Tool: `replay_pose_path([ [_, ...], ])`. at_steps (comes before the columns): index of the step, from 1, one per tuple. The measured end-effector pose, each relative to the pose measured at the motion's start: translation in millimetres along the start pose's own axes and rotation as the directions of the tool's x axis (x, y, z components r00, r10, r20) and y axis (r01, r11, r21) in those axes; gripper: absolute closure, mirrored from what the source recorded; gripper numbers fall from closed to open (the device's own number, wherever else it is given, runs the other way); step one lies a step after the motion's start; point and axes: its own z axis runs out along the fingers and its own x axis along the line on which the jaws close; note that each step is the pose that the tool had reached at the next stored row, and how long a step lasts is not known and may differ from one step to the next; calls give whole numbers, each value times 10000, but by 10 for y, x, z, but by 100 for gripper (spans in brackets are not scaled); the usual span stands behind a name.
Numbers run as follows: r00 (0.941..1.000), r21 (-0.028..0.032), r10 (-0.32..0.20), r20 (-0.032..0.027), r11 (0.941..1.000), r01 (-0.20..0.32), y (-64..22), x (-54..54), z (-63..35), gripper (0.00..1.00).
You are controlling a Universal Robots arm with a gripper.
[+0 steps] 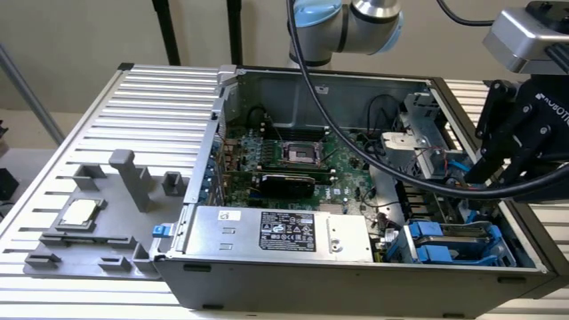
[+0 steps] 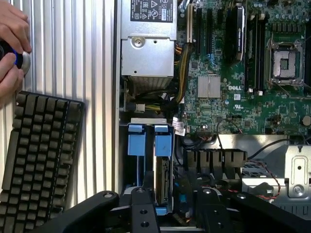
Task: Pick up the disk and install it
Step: 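Insert the disk into the insertion slot, then insert the first disk wire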
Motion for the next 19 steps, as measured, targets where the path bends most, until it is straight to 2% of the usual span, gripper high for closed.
replay_pose_path([
  [1,10000,0,0,-1,10000,0,0,0,0,68],
  [2,10000,0,-2,-1,10000,2,-1,0,0,68],
  [5,10000,0,-1,0,10000,1,-1,0,0,86],
  [7,10000,0,-1,-1,10000,1,-1,0,0,89],
  [19,10000,0,-1,0,10000,1,-1,0,0,89],
])
